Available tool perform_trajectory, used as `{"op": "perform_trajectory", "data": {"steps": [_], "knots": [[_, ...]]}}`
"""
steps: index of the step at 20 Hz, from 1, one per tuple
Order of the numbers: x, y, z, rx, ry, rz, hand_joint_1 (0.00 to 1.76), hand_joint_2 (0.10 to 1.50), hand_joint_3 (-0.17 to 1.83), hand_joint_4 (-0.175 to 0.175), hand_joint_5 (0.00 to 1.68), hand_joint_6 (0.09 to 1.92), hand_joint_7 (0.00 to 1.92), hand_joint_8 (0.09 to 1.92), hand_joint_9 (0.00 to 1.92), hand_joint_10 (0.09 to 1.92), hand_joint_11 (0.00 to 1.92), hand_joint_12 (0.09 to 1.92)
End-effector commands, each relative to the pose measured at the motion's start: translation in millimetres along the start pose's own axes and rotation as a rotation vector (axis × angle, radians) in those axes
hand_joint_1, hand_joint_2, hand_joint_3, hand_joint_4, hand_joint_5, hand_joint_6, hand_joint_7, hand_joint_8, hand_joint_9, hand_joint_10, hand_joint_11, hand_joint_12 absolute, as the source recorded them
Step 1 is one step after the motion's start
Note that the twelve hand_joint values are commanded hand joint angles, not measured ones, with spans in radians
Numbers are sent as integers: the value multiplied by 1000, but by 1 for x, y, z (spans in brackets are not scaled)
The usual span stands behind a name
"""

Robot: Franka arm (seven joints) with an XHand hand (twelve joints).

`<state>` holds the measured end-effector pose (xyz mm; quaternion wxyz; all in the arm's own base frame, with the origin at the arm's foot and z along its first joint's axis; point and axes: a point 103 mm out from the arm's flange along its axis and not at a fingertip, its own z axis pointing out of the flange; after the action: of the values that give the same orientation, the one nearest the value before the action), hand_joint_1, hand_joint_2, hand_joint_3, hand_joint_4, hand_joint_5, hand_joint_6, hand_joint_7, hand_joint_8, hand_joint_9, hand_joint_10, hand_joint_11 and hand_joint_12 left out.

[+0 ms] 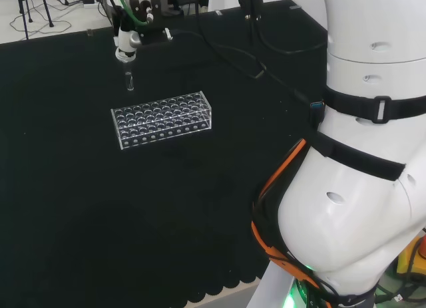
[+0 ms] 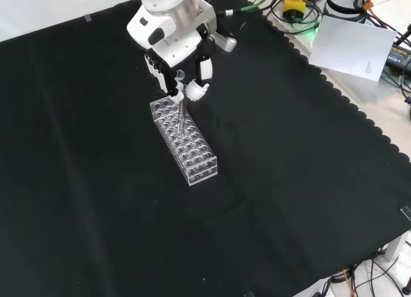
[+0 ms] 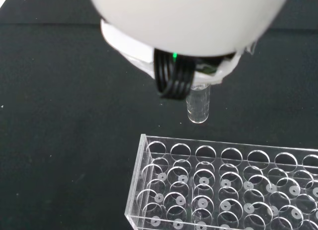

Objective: Shake the test tube.

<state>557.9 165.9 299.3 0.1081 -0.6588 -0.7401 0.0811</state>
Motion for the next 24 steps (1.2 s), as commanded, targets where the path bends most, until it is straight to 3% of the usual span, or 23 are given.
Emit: {"op": "perform_trajectory", "data": {"steps": [1,8,19,24], "knots": [[-4,-10,-12,-4,7,-9,1349,412,943,-175,1498,351,1566,317,1642,711,1407,1016],[2,-13,-15,-3,18,-24,1349,411,944,-175,1500,348,1568,314,1643,710,1407,1015],[67,-7,-24,-19,58,-149,1350,409,946,-175,1503,344,1571,309,1644,709,1407,1014],[63,-8,-23,-14,48,-137,1350,408,947,-175,1504,342,1573,307,1645,708,1407,1014]]}}
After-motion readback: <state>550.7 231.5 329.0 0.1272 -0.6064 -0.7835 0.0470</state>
